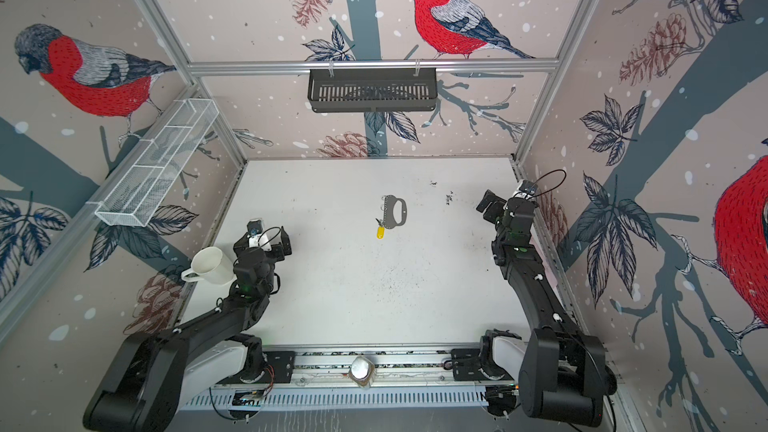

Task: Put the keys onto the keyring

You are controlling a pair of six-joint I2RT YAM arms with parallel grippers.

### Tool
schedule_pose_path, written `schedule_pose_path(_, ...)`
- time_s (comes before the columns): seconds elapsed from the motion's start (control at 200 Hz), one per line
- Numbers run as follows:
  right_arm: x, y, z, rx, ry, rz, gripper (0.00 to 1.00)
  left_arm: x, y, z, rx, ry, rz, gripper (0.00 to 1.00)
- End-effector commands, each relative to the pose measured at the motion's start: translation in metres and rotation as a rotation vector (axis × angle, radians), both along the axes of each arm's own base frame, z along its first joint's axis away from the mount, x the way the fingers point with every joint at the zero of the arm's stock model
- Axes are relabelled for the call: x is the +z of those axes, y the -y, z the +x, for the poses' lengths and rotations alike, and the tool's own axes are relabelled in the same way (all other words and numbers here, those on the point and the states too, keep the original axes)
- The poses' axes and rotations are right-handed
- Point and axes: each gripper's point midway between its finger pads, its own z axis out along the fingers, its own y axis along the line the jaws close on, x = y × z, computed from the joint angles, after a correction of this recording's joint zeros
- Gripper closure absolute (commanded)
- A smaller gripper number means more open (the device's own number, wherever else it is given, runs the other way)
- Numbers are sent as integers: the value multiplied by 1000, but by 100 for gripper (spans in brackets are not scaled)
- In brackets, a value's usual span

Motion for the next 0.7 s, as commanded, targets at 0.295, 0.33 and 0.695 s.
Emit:
schedule_pose_path(0.295, 5, -4, -1, -38, 51, -59, 0, 20, 16, 34, -96, 153, 10, 2)
schedule_pose_path(0.33, 5, -5, -2, -36, 65, -64, 0, 16, 15, 36, -89, 151, 12, 2)
schedule_pose_path(0.695, 0, -16, -14, -18, 167, -266, 0, 3, -13, 40, 69, 137, -44, 1)
